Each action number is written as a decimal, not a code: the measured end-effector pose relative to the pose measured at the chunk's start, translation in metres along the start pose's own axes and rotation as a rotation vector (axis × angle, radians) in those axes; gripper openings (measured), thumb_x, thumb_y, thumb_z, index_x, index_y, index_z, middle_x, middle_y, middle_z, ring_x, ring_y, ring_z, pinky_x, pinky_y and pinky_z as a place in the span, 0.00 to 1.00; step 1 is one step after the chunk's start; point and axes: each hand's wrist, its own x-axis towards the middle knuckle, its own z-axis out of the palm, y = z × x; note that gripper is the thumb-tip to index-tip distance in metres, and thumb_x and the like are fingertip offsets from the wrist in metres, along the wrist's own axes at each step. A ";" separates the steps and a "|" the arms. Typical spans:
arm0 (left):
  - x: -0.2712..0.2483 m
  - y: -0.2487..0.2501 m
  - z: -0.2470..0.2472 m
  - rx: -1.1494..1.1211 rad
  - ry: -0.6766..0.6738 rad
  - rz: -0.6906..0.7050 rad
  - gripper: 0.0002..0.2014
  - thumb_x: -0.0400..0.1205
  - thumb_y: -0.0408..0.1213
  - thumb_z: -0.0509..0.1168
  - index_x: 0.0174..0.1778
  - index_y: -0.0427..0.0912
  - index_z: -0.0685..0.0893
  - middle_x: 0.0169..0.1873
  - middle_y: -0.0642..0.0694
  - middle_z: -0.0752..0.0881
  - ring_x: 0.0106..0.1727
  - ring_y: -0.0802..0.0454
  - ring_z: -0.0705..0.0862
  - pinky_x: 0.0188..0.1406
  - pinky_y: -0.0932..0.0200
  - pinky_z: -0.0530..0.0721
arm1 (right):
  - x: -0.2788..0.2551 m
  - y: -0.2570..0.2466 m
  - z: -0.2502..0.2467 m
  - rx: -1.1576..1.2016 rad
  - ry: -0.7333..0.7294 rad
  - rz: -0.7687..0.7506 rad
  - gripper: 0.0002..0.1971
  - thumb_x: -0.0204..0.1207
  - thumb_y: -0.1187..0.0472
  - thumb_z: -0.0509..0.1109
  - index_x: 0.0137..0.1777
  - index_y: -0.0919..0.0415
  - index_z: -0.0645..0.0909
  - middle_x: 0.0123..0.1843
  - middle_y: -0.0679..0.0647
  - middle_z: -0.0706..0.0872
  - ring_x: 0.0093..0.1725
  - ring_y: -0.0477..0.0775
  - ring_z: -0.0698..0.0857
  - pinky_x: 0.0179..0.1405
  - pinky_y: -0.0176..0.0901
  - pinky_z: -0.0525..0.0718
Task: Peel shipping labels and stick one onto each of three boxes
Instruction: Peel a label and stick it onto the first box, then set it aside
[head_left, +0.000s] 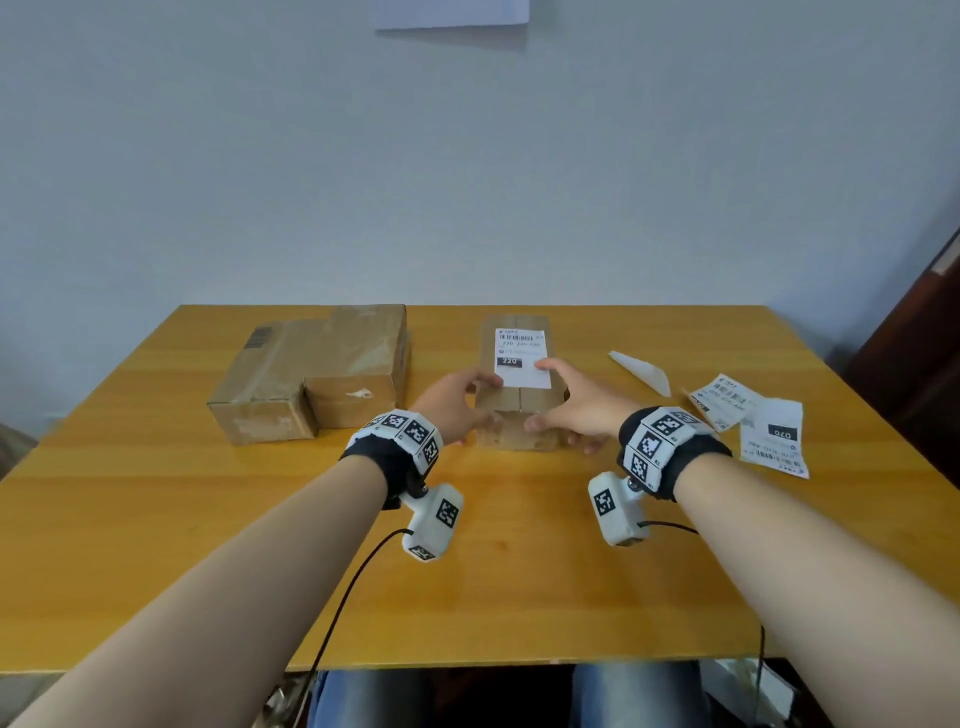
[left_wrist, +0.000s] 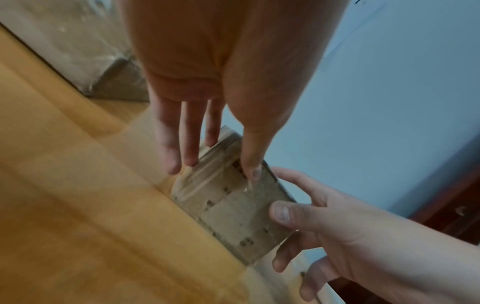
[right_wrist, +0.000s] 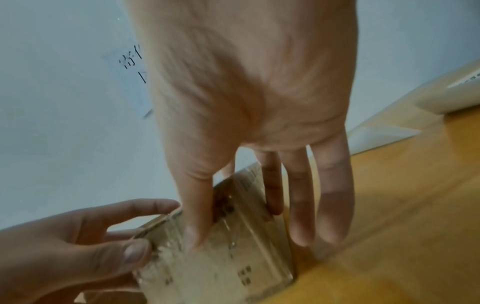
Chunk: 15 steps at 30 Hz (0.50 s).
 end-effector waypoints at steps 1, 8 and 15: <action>0.010 -0.002 0.002 -0.020 0.037 0.006 0.25 0.80 0.40 0.77 0.72 0.59 0.81 0.67 0.54 0.81 0.53 0.48 0.90 0.48 0.46 0.94 | 0.007 0.003 -0.001 -0.001 0.034 -0.009 0.51 0.71 0.48 0.86 0.87 0.33 0.56 0.50 0.57 0.90 0.36 0.56 0.86 0.31 0.50 0.88; 0.067 -0.020 0.025 -0.234 0.139 0.034 0.25 0.85 0.43 0.71 0.77 0.67 0.78 0.73 0.54 0.82 0.64 0.52 0.84 0.65 0.52 0.87 | 0.060 0.017 -0.012 -0.028 0.143 -0.075 0.50 0.76 0.48 0.83 0.91 0.40 0.55 0.78 0.50 0.81 0.56 0.53 0.84 0.40 0.40 0.77; 0.115 -0.022 0.033 -0.237 0.220 0.017 0.24 0.86 0.46 0.68 0.76 0.73 0.75 0.75 0.56 0.81 0.71 0.48 0.83 0.75 0.37 0.79 | 0.105 0.019 -0.026 -0.035 0.163 -0.110 0.49 0.79 0.53 0.81 0.93 0.40 0.53 0.84 0.50 0.77 0.69 0.56 0.84 0.57 0.43 0.79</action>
